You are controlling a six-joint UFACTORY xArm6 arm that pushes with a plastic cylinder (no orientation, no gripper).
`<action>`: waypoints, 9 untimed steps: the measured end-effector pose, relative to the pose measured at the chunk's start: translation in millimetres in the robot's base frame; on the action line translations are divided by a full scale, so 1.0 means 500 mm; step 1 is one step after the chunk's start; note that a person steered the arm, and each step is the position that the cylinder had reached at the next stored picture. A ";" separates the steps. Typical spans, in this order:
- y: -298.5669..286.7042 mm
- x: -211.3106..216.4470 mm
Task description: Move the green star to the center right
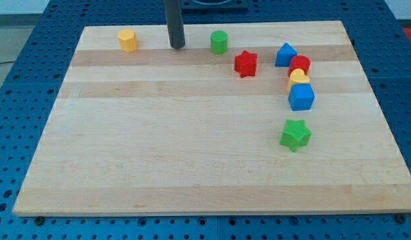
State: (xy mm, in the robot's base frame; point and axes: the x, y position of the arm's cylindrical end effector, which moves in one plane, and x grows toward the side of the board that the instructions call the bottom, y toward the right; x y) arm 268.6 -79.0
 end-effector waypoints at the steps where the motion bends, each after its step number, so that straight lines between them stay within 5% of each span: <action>1: 0.000 0.085; 5: 0.231 0.481; 9: 0.581 0.468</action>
State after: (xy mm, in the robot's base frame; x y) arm 502.5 211.4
